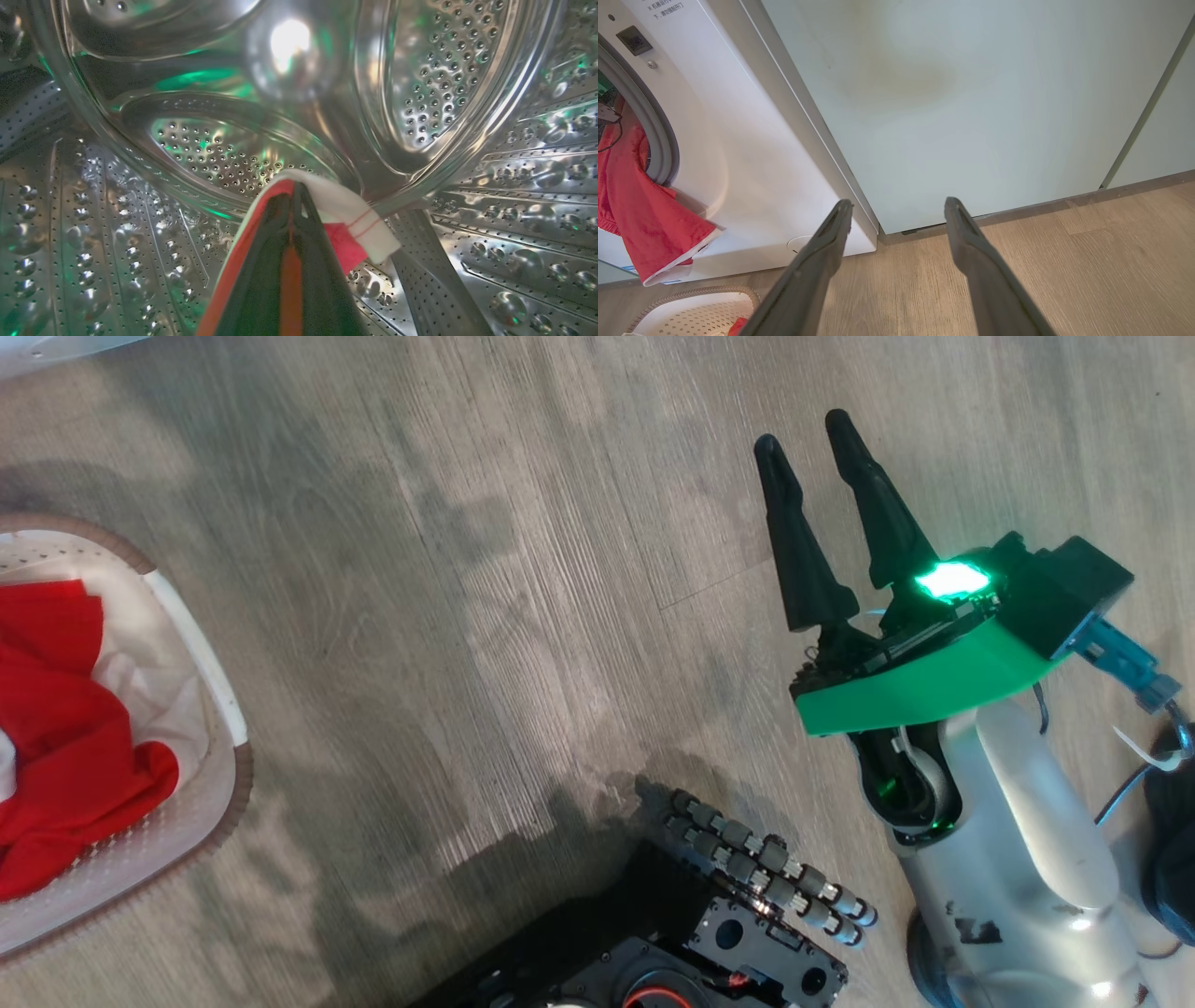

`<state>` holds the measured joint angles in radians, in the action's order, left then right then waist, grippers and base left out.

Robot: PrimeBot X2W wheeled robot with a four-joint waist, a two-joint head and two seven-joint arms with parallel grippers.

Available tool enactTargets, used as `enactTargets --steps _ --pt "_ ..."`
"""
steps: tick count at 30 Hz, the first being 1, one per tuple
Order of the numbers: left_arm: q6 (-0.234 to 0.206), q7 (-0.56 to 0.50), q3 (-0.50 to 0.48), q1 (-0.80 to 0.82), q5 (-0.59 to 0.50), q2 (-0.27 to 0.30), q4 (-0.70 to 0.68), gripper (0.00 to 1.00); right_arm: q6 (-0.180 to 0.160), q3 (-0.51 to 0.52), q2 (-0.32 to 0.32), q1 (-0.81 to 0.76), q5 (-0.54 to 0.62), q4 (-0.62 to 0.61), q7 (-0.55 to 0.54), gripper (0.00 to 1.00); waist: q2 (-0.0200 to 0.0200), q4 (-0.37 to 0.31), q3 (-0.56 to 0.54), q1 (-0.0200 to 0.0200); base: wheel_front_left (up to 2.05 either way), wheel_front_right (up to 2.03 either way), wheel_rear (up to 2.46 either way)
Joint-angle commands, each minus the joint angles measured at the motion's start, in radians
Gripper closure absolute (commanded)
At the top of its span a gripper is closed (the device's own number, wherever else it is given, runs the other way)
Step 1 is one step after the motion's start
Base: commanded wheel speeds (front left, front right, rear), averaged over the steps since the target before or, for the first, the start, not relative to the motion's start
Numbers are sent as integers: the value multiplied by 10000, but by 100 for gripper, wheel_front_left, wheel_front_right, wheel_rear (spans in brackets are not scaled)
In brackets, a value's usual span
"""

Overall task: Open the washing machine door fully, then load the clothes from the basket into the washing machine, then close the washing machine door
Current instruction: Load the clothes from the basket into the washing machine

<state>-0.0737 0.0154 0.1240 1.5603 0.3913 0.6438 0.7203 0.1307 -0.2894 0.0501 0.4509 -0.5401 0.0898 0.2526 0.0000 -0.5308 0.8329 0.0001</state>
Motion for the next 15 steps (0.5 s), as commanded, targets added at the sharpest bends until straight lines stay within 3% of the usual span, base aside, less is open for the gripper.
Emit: enactTargets --steps 1,10,11,12,13,15 --pt "33 62 -56 385 -66 482 -281 100 0 -106 1 -191 -91 -319 90 0 0 19 -5 -1 0 0 0" --pt "802 -708 617 227 -104 380 1099 100 0 -108 1 -76 90 -299 91 0 0 358 -38 -1 0 0 0" --pt "823 -775 669 228 -109 345 1192 71 0 -103 1 -51 122 -296 91 0 0 401 -52 -1 0 0 0" --pt "842 -795 724 231 -125 314 1256 19 0 -96 1 -31 149 -293 91 0 0 441 -66 -1 0 0 0" --pt "862 -807 795 214 -160 287 1309 0 0 -84 1 -17 182 -284 91 0 0 489 -87 -1 0 0 0" --pt "917 -783 940 129 -232 242 1387 0 0 -70 1 -1 241 -252 91 0 0 583 -163 -1 0 0 0"
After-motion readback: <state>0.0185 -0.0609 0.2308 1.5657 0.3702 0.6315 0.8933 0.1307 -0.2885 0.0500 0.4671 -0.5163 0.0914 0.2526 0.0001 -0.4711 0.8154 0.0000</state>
